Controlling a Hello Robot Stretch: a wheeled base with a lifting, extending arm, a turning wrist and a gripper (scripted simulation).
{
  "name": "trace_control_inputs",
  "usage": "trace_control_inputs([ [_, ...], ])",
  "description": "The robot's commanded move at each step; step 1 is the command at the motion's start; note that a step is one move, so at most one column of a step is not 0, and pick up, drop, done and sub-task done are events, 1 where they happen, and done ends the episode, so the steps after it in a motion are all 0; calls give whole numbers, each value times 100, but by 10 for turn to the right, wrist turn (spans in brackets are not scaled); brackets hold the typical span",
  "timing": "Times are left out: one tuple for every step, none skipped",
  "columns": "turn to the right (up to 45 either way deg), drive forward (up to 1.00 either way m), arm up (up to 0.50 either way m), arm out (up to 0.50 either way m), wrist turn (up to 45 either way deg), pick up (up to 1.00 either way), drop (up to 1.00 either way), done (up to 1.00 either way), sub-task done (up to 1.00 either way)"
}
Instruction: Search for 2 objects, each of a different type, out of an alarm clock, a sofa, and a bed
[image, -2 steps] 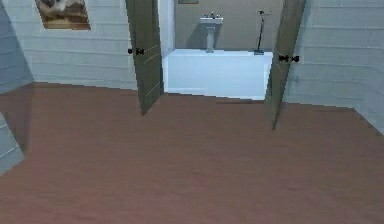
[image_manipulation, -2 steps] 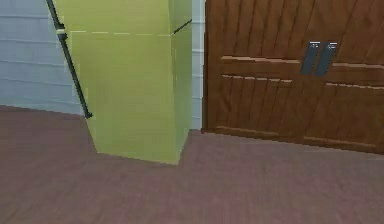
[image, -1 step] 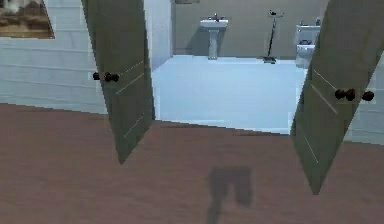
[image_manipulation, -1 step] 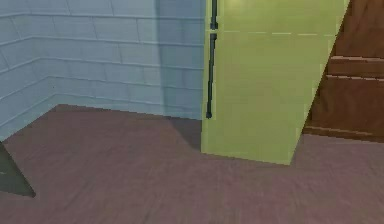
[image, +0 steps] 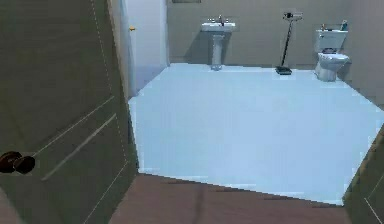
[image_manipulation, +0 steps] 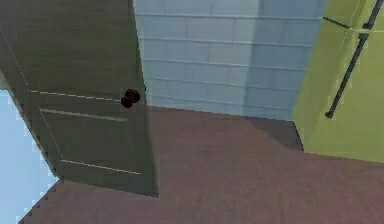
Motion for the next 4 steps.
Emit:
trace_control_inputs([
  [0,100,0,0,0,0,0,0,0],
  [0,55,0,0,0,0,0,0,0],
  [-90,0,0,0,0,0,0,0,0],
  [-30,0,0,0,0,0,0,0,0],
])
